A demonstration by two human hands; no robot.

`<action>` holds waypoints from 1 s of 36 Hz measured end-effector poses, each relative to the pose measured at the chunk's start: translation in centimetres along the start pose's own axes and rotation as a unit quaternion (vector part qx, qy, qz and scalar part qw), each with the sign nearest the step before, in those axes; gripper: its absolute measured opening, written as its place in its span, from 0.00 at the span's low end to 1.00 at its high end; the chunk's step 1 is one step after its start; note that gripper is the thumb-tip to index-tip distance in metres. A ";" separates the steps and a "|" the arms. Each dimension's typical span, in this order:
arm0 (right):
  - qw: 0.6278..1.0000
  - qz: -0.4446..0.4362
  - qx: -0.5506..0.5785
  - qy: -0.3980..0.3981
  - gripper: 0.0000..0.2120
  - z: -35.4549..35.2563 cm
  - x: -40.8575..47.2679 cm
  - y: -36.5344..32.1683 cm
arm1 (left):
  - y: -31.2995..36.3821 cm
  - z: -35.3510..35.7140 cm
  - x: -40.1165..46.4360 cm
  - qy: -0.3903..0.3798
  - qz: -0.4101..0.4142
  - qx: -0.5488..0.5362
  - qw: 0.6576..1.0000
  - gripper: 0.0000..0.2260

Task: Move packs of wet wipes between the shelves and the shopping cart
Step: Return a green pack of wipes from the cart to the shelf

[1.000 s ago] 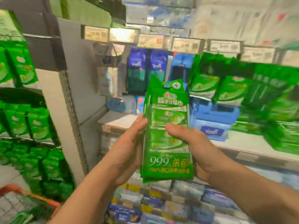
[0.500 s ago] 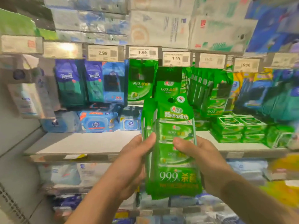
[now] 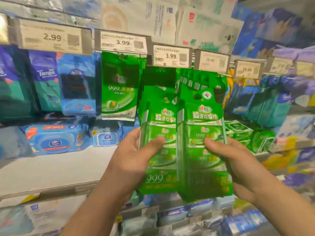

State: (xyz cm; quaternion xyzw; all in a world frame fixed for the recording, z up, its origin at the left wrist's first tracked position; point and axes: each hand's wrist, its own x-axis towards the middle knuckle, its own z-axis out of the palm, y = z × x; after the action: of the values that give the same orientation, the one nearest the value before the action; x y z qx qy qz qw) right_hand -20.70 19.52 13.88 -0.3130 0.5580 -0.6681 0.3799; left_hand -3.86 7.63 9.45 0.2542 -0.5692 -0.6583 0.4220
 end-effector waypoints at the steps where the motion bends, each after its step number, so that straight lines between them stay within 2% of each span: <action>1: 1.000 -0.002 -0.007 0.006 0.01 -0.4 0.5 -0.1 | 0.1 -0.3 0.2 0.004 0.008 0.008 1.000 0.14; 4: 0.999 -0.005 -0.041 0.008 0.29 -1.2 2.2 0.0 | 0.3 -0.9 0.9 0.014 0.028 0.027 0.999 0.14; 5: 0.998 -0.014 -0.057 0.022 0.31 -1.4 2.8 0.0 | 0.4 -1.0 1.0 0.021 0.034 0.029 0.999 0.15; 12: 0.986 -0.121 -0.112 -0.010 0.07 -2.2 7.1 -1.0 | 1.2 -0.1 2.1 0.050 0.072 0.007 0.996 0.20; 16: 0.985 -0.144 -0.088 -0.048 0.15 -2.6 9.1 -2.2 | 1.1 0.8 2.6 0.089 0.095 -0.020 0.991 0.20; 19: 0.978 -0.178 -0.065 -0.091 0.14 -3.3 10.1 -3.0 | 1.0 1.6 3.0 0.126 0.101 -0.024 0.987 0.23; 25: 0.964 -0.225 -0.039 -0.138 0.13 -4.4 12.3 -3.5 | 0.4 3.5 3.7 0.152 0.125 -0.058 0.979 0.23; 31: 0.965 -0.220 -0.038 -0.141 0.13 -4.8 15.2 -2.8 | -0.5 4.7 4.5 0.165 0.140 -0.070 0.974 0.24; 36: 0.973 -0.166 -0.029 -0.157 0.08 -5.0 16.6 -1.4 | -1.1 5.4 4.9 0.176 0.155 -0.075 0.969 0.19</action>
State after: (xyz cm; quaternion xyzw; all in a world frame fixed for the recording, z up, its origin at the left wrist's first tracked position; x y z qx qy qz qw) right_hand -33.68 7.91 14.28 -0.5134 0.4510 -0.6475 0.3372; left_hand -11.03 6.39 10.32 0.2423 -0.4673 -0.5708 0.6302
